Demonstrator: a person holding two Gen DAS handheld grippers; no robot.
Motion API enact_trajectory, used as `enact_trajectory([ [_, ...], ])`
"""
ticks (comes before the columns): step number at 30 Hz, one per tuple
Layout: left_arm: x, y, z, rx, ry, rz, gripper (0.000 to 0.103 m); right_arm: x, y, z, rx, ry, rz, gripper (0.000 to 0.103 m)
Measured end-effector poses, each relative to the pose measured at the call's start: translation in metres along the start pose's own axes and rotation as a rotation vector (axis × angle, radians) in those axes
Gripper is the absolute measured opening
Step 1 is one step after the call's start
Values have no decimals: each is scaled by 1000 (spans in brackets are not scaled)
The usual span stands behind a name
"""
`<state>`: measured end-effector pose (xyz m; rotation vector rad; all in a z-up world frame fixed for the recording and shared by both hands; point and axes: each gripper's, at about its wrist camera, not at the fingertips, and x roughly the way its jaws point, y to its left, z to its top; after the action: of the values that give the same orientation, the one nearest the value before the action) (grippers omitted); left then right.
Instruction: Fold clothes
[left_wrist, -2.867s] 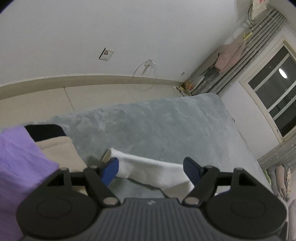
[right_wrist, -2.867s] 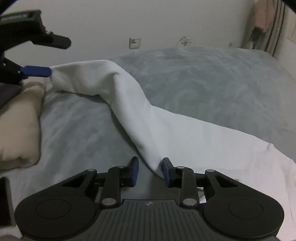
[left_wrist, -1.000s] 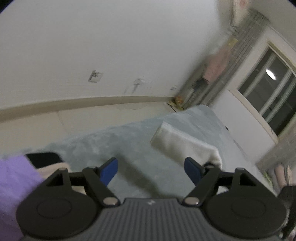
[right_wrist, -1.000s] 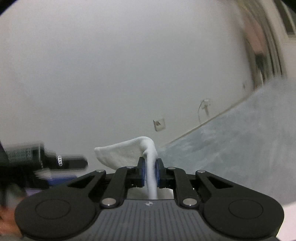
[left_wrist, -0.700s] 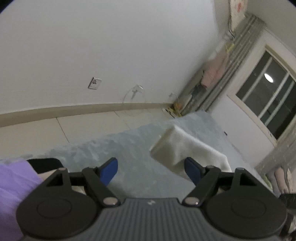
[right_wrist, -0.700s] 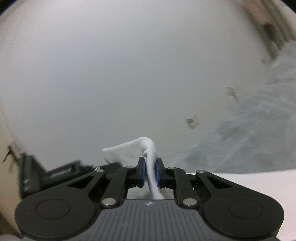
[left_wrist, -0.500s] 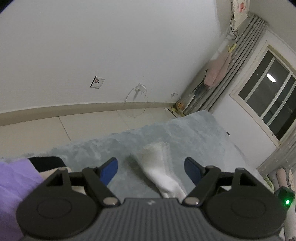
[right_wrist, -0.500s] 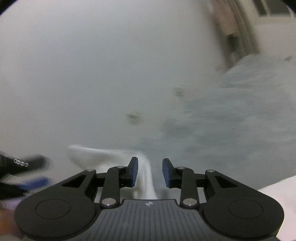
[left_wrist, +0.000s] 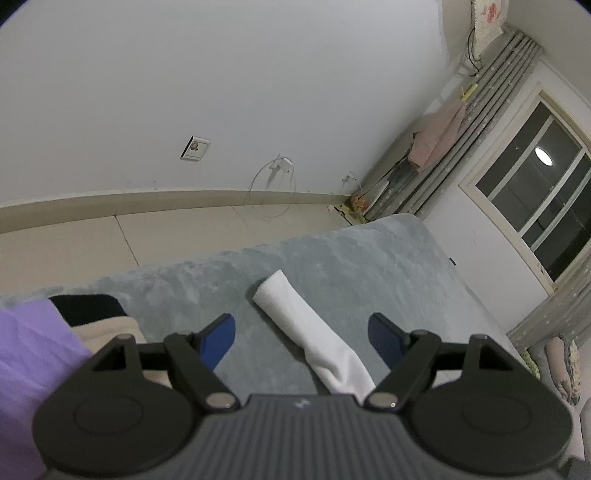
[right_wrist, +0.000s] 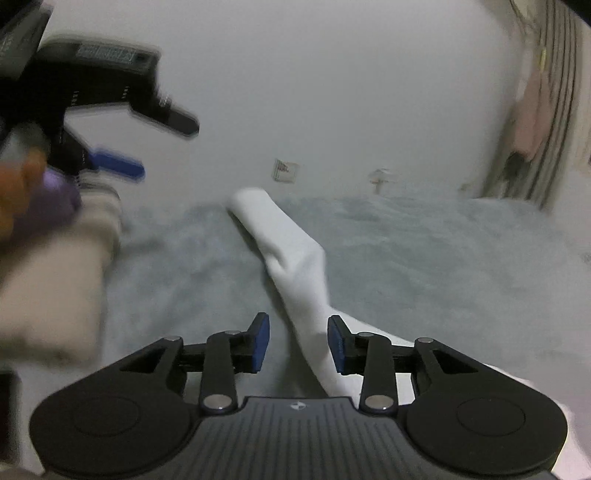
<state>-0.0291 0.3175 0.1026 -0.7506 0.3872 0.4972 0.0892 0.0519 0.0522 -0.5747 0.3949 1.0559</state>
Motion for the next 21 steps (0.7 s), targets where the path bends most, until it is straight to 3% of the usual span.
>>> enact_trajectory([
  [3, 2, -3, -1, 6, 7, -4, 78, -6, 12, -11, -114, 19, -95, 54],
  [5, 3, -4, -2, 6, 10, -5, 78, 0, 20, -17, -200, 50, -145, 73],
  [9, 3, -1, -3, 2, 16, -5, 78, 26, 34, -26, -387, 114, -299, 74],
  [12, 5, -1, -3, -5, 24, -7, 78, 42, 36, -25, -420, 84, -385, 72],
  [16, 7, -1, -3, -10, 29, -8, 78, 44, 41, -12, -381, -24, -398, 62],
  [18, 7, 0, -3, -15, 32, -8, 78, 48, 45, -5, -386, -58, -394, 53],
  [20, 8, 1, -3, -19, 35, -6, 78, 57, 47, 1, -394, -64, -382, 30],
  [21, 9, 2, -3, -21, 37, -5, 78, 61, 47, 4, -393, -66, -373, 25],
])
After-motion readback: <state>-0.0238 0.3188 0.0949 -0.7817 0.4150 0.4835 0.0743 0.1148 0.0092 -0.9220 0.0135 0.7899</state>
